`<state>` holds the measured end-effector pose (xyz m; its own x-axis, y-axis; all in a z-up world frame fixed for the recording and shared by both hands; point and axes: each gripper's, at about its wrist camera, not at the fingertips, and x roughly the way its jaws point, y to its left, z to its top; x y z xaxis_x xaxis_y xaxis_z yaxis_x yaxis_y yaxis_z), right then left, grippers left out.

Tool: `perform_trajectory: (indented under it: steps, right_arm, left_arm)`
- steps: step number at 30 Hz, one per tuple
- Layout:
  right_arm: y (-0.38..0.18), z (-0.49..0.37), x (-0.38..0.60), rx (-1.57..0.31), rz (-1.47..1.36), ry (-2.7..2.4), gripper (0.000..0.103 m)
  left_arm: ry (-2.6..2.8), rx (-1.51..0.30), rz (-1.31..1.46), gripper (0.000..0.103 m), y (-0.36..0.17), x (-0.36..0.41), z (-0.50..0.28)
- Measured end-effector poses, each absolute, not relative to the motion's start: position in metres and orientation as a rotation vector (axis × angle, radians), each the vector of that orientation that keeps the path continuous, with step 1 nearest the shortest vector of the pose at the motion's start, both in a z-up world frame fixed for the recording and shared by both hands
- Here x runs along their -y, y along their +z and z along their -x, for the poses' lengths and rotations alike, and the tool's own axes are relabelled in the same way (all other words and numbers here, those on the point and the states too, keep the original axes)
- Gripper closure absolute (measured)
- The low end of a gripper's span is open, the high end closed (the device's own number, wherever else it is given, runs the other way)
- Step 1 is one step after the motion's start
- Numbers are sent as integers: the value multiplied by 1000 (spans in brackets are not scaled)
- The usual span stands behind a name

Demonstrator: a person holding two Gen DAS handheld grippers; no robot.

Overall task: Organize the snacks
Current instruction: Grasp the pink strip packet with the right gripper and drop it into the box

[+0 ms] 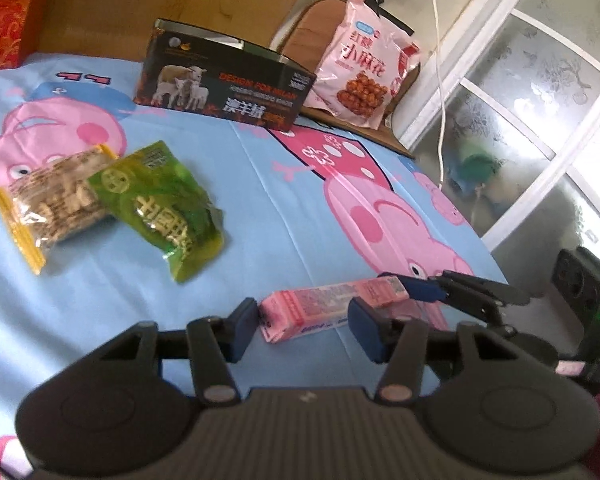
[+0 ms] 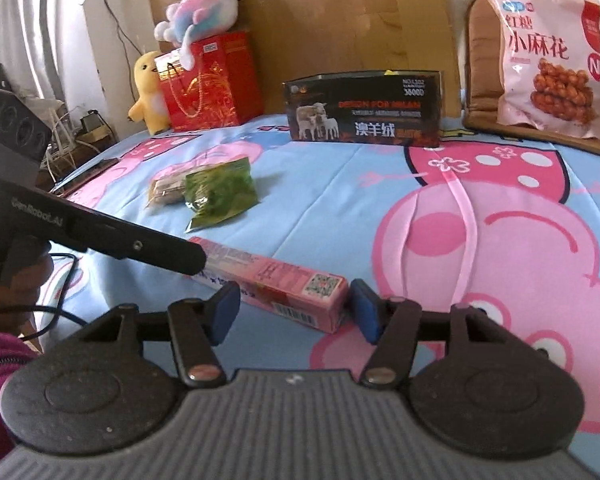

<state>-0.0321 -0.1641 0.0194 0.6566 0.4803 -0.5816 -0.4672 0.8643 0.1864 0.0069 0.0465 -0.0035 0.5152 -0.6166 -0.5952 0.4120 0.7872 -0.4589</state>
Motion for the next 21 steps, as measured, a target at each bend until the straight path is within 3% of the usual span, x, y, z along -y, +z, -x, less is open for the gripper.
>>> perform_trajectory:
  steps: [10,12,14,21]
  right_arm:
    - [18,44,160,-643,28,509,39]
    - [18,43,159,-635,32,489,44]
    - [19,39,161,-635,38,464,56]
    - [39,12,164,-543,-17,447,56]
  left_arm:
    - [-654,-840,278,54,-6,-39,-17]
    - [-635,-830,241,55,-4,-34,-18]
    - [-634,-818,230,56,1,-33,-20]
    - [-619,-684,180,56,45,-34,-51]
